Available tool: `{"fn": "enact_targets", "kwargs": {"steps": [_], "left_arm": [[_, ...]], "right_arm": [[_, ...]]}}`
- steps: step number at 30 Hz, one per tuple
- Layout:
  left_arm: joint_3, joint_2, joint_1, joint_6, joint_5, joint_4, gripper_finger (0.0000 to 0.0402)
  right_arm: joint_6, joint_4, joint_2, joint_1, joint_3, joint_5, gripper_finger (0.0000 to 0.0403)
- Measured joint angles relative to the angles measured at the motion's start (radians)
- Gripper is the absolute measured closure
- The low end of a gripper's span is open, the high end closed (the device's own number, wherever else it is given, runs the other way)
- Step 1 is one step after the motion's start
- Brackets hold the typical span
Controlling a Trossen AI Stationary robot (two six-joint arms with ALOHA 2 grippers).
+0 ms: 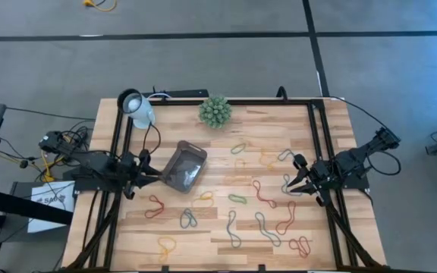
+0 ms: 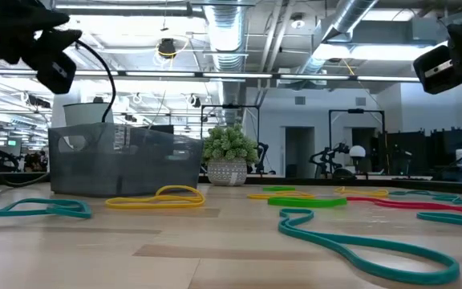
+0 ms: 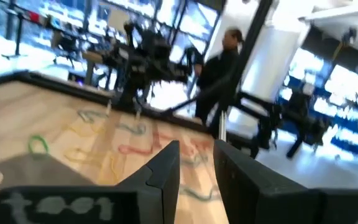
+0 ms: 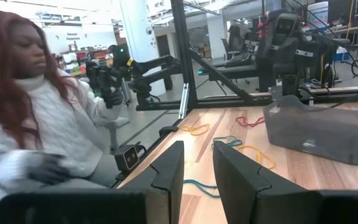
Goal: Pick and place items into bin
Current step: Put the green rubber band into the black bin
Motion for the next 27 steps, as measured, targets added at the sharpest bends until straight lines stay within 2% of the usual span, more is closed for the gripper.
{"fn": "enact_targets", "kwargs": {"steps": [10, 13, 16, 19, 24, 27], "left_arm": [[0.000, 0.000, 0.000, 0.025, -0.020, -0.008, 0.0315], [0.000, 0.000, 0.000, 0.026, -0.071, -0.009, 0.0315], [0.000, 0.000, 0.000, 0.025, -0.177, -0.016, 0.0315], [0.000, 0.000, 0.000, 0.018, -0.259, -0.042, 0.0315], [0.001, 0.000, 0.000, 0.015, -0.148, -0.118, 0.0315], [0.001, 0.002, 0.000, 0.042, -0.133, -0.118, 0.0315]], "right_arm": [[0.000, 0.000, 0.000, 0.000, 0.000, 0.000, 0.0321], [0.000, 0.000, 0.000, 0.000, 0.000, 0.000, 0.0321], [-0.003, 0.000, 0.000, 0.000, 0.000, 0.000, 0.0321], [-0.083, -0.003, 0.000, 0.000, 0.000, 0.000, 0.0321], [-0.189, -0.001, 0.000, 0.000, 0.002, 0.004, 0.0321], [-0.188, 0.000, 0.000, 0.000, 0.002, 0.004, 0.0321]]}}
